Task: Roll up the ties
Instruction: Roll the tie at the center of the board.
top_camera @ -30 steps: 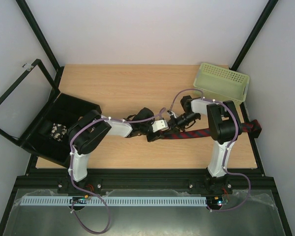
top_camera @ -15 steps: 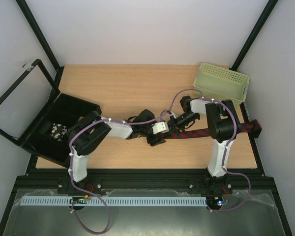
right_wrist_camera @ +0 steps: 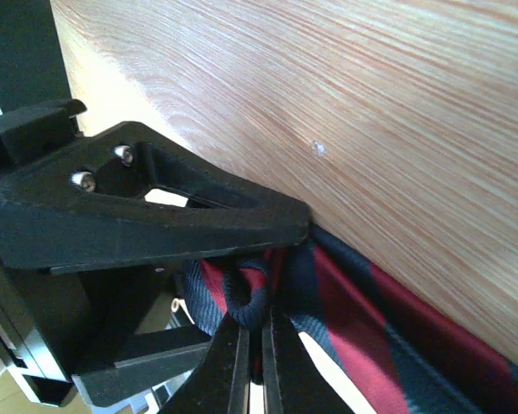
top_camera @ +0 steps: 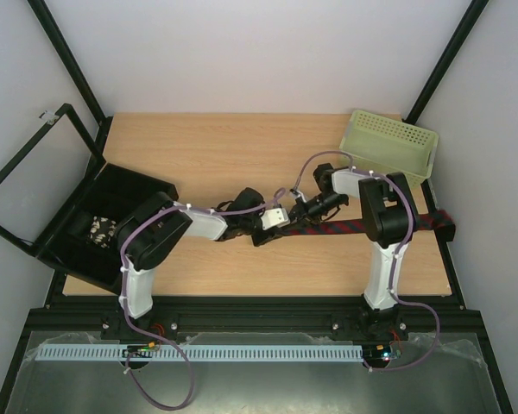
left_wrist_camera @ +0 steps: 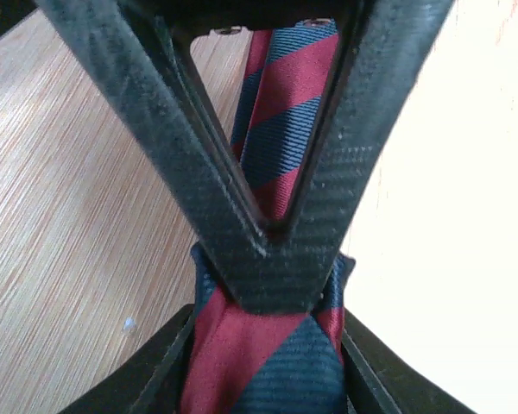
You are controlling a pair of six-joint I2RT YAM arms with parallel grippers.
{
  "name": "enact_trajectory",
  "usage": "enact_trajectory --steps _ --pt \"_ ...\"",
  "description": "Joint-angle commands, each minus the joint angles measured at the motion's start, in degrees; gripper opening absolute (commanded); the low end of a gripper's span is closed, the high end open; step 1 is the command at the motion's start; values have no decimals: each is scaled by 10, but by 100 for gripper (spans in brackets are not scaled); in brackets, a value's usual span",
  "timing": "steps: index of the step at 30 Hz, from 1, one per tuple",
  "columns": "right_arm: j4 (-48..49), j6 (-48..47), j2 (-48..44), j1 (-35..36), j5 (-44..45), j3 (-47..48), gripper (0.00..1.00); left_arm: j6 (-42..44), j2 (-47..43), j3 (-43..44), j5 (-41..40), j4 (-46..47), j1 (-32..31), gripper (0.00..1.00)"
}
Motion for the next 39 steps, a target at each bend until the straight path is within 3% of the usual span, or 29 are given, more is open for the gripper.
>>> enact_trajectory --steps 1,7,11,17,26,29,33,35,39 --pt "-16 0 28 -3 18 6 1 18 5 -36 -1 -96 9 37" --pt "22 3 70 -2 64 11 1 4 -21 -48 50 -70 11 59" --pt "22 -14 73 -3 88 -2 1 -23 -47 -83 70 -15 34 66" --pt "37 -19 68 -3 111 -21 1 -53 -46 -117 108 73 53 68" --pt "60 6 63 -3 110 -26 1 -122 29 -95 132 206 34 68" --pt "65 16 61 -3 106 -28 2 -127 50 -94 118 227 22 63" --pt "61 21 57 -3 100 -24 4 -100 49 -93 99 183 18 39" --pt "48 19 53 -7 97 -16 7 -65 32 -99 86 135 18 32" --pt "-1 0 46 -18 92 24 24 5 6 -102 55 35 18 29"
